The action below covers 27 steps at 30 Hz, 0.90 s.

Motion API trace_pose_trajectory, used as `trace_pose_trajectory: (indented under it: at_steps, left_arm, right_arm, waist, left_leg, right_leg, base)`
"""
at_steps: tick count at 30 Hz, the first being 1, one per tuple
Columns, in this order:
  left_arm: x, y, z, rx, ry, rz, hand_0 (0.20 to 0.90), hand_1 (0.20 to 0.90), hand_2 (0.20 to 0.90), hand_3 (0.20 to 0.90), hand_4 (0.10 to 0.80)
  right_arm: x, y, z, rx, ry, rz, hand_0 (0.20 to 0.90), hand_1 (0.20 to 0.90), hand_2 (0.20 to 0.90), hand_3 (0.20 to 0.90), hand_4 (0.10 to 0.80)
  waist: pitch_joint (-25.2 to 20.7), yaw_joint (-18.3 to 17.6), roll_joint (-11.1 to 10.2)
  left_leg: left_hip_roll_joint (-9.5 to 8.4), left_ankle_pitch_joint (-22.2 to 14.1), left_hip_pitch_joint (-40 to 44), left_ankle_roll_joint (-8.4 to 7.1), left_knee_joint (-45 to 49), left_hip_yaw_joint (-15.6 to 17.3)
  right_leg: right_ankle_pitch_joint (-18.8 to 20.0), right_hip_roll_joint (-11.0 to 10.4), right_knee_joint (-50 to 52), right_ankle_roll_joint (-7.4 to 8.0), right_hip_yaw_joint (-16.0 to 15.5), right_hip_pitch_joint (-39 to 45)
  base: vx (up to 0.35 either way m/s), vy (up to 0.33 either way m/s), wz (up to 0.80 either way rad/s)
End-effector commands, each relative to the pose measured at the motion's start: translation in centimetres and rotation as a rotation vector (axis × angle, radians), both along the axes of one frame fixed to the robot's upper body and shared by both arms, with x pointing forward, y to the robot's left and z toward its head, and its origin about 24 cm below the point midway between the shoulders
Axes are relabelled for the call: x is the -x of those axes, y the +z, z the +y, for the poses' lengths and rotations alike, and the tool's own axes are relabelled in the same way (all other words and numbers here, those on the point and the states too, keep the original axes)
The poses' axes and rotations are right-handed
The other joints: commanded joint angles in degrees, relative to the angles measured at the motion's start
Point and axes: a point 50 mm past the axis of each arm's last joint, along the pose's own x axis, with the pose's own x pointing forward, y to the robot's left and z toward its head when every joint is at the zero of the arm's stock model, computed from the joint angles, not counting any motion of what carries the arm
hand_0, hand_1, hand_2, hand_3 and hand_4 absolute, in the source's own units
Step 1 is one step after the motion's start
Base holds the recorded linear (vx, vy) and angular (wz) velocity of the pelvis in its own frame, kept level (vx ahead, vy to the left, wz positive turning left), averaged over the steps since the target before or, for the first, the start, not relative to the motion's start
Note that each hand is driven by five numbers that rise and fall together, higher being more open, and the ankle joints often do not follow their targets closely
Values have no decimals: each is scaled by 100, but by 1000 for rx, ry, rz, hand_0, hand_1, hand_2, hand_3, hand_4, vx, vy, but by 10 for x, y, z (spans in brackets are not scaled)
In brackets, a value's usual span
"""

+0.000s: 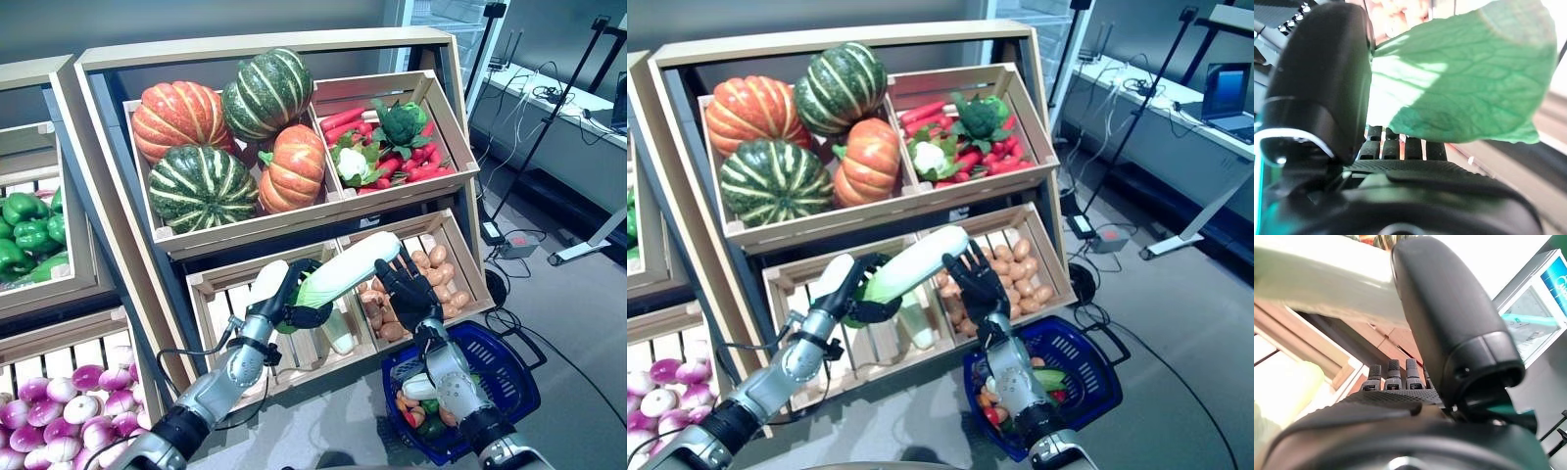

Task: Put vegetables into the basket

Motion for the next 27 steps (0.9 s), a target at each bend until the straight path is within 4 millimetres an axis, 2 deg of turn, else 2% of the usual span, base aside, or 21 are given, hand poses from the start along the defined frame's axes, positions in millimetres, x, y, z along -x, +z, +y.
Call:
trace_pose_trajectory:
  at_steps: [1,5,9,13,18,21,27]
  left_arm:
    - [12,91,-103,115,-616,-474,300,300,300,300,400]
    - [12,95,-104,109,-617,-496,300,300,300,300,400]
    - [10,97,-105,140,-608,-485,300,300,300,300,400]
    - [9,96,-105,197,-589,-463,300,300,300,300,400]
    - [10,94,-105,236,-578,-453,300,300,300,300,400]
    - [10,94,-105,246,-578,-451,300,300,300,300,400]
    - [12,96,-103,267,-588,-451,300,300,300,300,400]
  right_arm:
    - [-57,63,21,98,-16,-156,900,900,900,900,800]
    - [-63,58,22,277,-18,-82,900,900,900,900,800]
    - [-66,63,29,274,-10,-79,900,900,900,900,800]
    - [-66,67,41,146,-18,-74,900,900,900,900,800]
    - [-62,68,60,-150,9,-63,900,900,900,900,800]
    - [-60,68,66,-218,39,-62,900,900,900,900,800]
    - [-54,51,72,-363,96,63,900,900,900,900,800]
  waist:
    - [-189,93,-83]
    - [-195,114,-90]
    - [-193,122,-96]
    - [-159,144,-76]
    - [-160,171,-50]
    - [-176,187,-47]
    - [-226,210,-57]
  left_leg:
    - [-155,-502,115,169,10,145]
    - [-174,-446,76,181,10,130]
    - [-183,-440,57,186,10,116]
    - [-191,-433,49,187,10,105]
    - [-201,-449,63,189,10,84]
    - [-199,-449,63,185,10,73]
    - [-192,-512,101,174,10,44]
  right_leg:
    - [116,-151,11,-218,82,-6]
    - [174,-156,11,-231,107,-49]
    - [185,-158,11,-239,128,-74]
    - [190,-160,11,-251,129,-79]
    - [167,-161,11,-263,105,-51]
    - [159,-166,11,-264,82,-41]
    - [98,-160,11,-253,48,11]
  base:
    - [0,0,0]
    - [0,0,0]
    - [10,1,0]
    - [0,0,0]
    - [7,4,0]
    - [0,0,0]
    - [20,2,2]
